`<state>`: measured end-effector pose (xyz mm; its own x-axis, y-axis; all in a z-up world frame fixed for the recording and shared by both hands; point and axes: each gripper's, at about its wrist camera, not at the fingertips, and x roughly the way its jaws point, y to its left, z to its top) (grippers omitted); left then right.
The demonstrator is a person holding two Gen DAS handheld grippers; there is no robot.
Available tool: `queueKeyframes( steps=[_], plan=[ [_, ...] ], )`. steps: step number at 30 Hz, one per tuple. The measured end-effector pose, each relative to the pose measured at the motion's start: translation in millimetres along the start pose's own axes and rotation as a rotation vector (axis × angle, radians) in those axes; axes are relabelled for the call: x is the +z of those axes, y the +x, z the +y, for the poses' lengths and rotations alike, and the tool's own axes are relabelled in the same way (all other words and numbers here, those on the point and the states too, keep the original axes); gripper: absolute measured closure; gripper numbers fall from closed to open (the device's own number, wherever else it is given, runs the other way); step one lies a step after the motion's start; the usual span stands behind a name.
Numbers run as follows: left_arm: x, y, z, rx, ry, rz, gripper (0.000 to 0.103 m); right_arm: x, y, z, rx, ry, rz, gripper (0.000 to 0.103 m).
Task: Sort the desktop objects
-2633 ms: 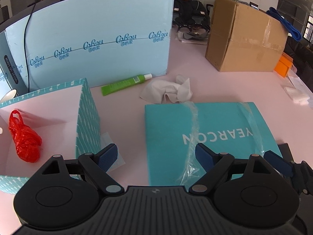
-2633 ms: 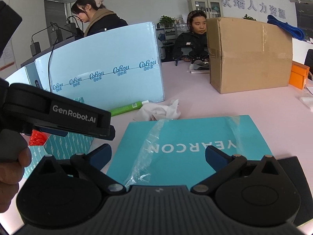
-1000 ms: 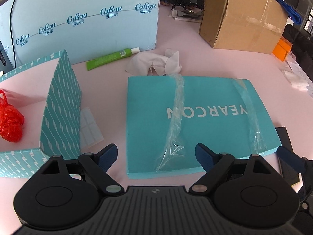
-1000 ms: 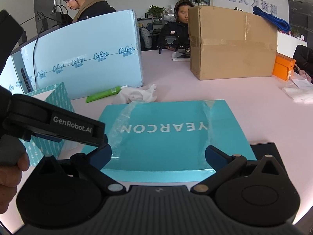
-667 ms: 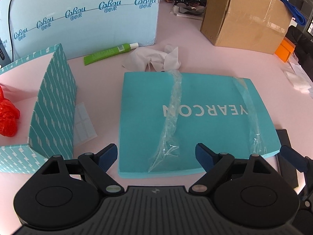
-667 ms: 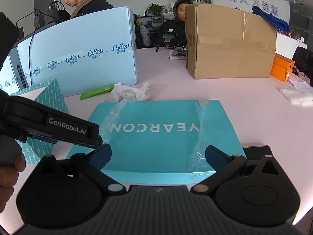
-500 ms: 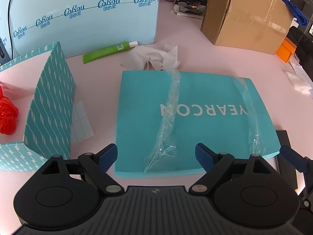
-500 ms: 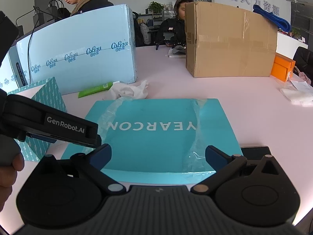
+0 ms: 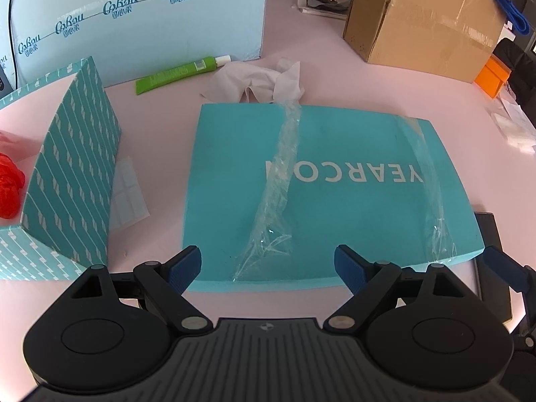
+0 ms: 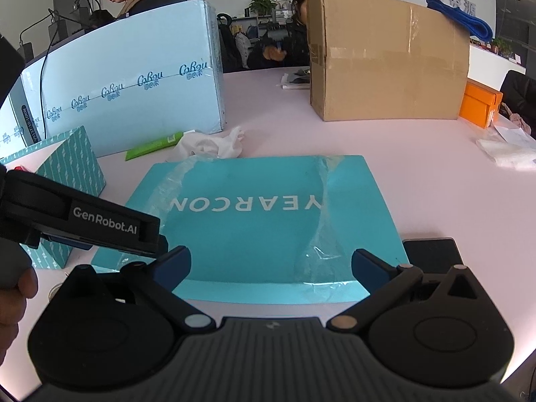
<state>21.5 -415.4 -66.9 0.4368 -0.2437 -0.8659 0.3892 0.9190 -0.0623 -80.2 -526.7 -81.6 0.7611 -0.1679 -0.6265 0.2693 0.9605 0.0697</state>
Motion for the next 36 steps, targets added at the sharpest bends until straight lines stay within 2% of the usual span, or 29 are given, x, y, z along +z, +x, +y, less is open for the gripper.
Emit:
queueKeyframes(
  steps=[19, 25, 36],
  plan=[
    [-6.1, 8.7, -5.1, 0.016, -0.028, 0.020, 0.018, -1.3, 8.2, -14.6, -0.054, -0.004, 0.026, 0.000],
    [-6.2, 10.2, -2.7, 0.026, -0.057, 0.018, 0.018, 2.6, 9.3, -19.2, -0.068, 0.001, 0.005, 0.000],
    [-7.9, 9.3, -4.4, 0.044, -0.059, 0.008, 0.018, 5.8, 12.8, -27.2, -0.044, 0.004, -0.003, 0.000]
  ],
)
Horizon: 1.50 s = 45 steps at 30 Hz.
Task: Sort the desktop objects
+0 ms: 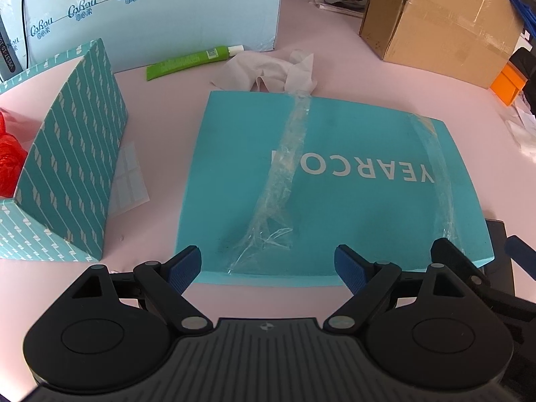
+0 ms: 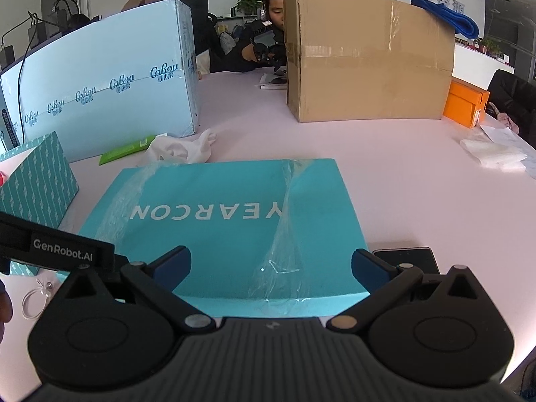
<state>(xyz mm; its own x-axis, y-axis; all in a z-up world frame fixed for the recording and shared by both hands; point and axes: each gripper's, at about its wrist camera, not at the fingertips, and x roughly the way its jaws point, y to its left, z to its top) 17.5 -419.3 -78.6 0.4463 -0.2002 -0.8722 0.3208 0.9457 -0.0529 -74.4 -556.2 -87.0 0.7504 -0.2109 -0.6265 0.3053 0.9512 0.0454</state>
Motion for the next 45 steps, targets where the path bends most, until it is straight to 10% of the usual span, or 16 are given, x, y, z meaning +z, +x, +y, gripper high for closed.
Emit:
queueKeyframes(
  steps=[45],
  plan=[
    [-9.0, 1.2, -23.5, -0.010, 0.077, -0.011, 0.018, -3.6, -7.3, -25.4, -0.041, 0.025, -0.028, 0.000]
  ],
)
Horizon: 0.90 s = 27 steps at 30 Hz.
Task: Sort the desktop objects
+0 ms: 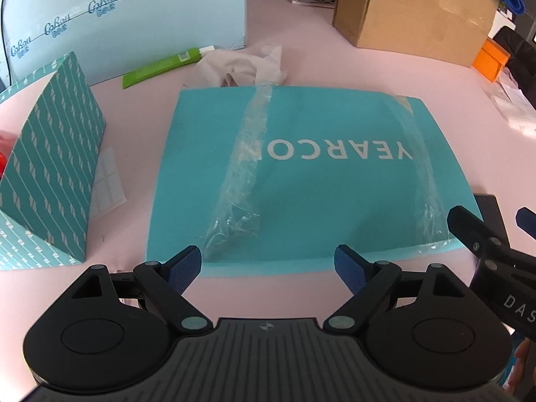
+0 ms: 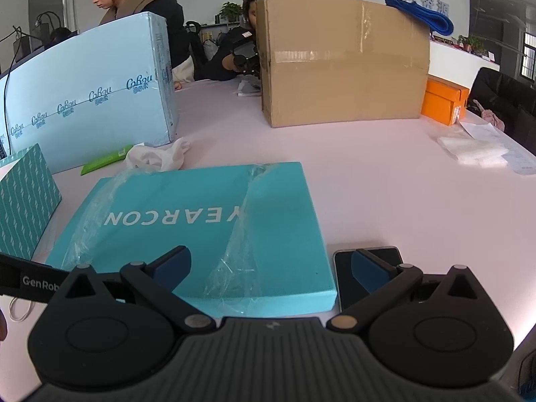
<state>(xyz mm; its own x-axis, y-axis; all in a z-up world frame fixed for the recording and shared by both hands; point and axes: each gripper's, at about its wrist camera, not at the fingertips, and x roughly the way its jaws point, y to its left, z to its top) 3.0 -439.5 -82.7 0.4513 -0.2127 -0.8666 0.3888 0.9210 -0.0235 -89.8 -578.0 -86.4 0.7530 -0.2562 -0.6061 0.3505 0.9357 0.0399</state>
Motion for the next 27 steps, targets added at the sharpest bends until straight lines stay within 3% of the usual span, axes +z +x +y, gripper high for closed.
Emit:
queueKeyframes(
  steps=[14, 27],
  plan=[
    [0.9, 0.2, 22.9, 0.039, -0.059, 0.007, 0.018, 6.5, 8.7, 24.8, 0.036, -0.081, -0.028, 0.000],
    [-1.6, -0.8, 32.2, 0.061, -0.093, 0.007, 0.018, 6.5, 4.6, 26.9, 0.085, -0.051, -0.037, 0.000]
  ],
)
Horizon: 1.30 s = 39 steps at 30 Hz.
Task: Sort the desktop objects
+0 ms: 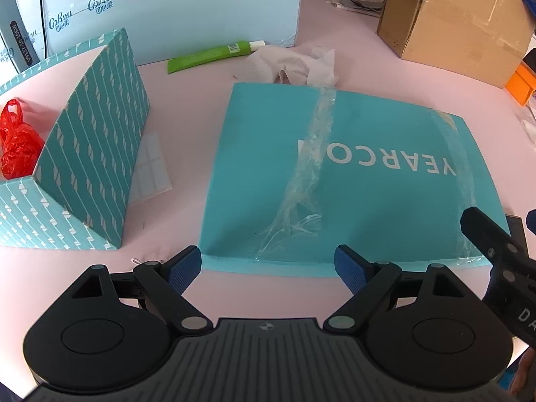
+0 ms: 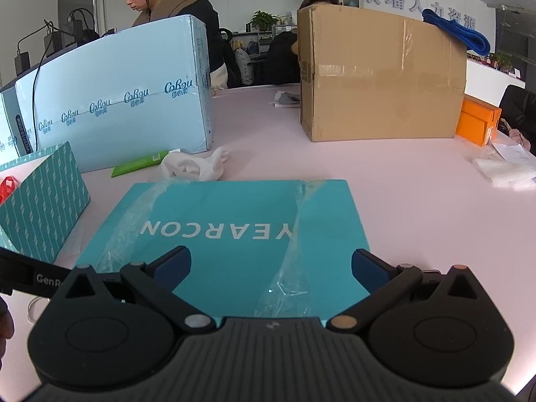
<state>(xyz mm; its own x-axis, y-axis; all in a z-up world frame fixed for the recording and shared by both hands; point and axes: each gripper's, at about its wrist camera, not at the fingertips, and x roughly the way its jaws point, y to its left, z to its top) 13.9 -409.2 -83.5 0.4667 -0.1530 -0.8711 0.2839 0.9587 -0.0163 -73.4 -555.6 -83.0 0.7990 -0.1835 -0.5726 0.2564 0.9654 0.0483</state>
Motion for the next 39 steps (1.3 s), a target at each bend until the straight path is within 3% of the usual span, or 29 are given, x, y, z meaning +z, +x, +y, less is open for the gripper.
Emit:
queueKeyframes(
  steps=[18, 39],
  plan=[
    [3.3, -3.2, -16.9, -0.010, 0.052, -0.035, 0.018, 0.7, -9.9, -16.1, -0.075, 0.042, -0.035, 0.000],
    [16.1, -6.4, 8.4, 0.031, -0.017, -0.069, 0.018, 13.1, -2.2, -1.8, 0.003, 0.023, -0.070, 0.000]
  ],
)
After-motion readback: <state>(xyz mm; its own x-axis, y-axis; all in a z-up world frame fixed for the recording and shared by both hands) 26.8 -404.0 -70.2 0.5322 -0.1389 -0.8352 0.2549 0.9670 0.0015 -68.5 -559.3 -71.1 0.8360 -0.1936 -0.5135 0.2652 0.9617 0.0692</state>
